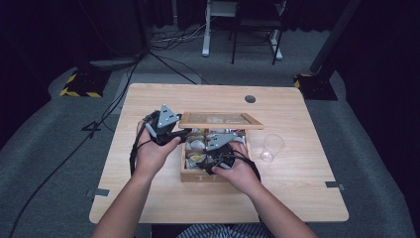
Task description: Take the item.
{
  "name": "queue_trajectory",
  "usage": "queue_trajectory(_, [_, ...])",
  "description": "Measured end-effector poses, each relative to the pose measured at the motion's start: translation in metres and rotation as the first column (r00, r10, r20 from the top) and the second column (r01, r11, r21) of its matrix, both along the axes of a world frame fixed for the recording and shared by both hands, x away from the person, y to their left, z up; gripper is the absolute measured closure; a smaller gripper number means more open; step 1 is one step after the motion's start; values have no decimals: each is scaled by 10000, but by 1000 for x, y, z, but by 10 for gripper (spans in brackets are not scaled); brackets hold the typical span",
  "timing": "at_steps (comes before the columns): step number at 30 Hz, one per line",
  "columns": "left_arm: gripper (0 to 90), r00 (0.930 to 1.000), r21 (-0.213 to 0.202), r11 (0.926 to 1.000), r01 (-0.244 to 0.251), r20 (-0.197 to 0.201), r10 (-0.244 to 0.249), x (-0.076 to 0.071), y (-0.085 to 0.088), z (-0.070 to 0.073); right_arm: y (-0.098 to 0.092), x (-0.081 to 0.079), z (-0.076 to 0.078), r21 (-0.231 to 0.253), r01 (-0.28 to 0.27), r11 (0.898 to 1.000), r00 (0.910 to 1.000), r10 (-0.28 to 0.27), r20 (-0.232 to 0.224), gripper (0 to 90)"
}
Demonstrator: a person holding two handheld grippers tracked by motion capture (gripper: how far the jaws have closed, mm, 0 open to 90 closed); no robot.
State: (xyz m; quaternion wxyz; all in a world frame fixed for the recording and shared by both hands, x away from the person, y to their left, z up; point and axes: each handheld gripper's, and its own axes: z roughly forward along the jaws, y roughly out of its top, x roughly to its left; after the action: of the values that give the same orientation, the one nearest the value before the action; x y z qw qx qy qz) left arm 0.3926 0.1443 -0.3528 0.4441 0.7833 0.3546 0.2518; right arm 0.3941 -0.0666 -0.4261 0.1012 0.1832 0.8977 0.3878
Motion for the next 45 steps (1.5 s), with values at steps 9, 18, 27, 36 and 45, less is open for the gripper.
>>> queue_trajectory(9, [485, 10000, 17, 10000, 17, -18, -17, 1, 0, 1, 11, 1, -5, -573, -449, 9973, 9965, 488, 680, 453])
queue_trajectory(18, [483, 10000, -20, 10000, 33, -11, -33, 1, 0, 0, 13, 5, -6, -627, -406, 9972, 9940, 467, 993, 538])
queue_trajectory(27, [483, 10000, -36, 10000, 44, -39, -44, 1, 0, 0, 16, 9, -7, -481, -498, 9976, 9959, 532, 728, 649])
queue_trajectory(36, [482, 10000, -41, 10000, 53, -41, -53, 1, 0, 0, 21, 6, -8, -805, -871, 9929, 9936, 924, 649, 887])
queue_trajectory(45, [482, 10000, -20, 10000, 71, -30, -72, 1, 1, 0, 16, 1, 0, -330, -722, 9968, 9949, 743, 676, 900])
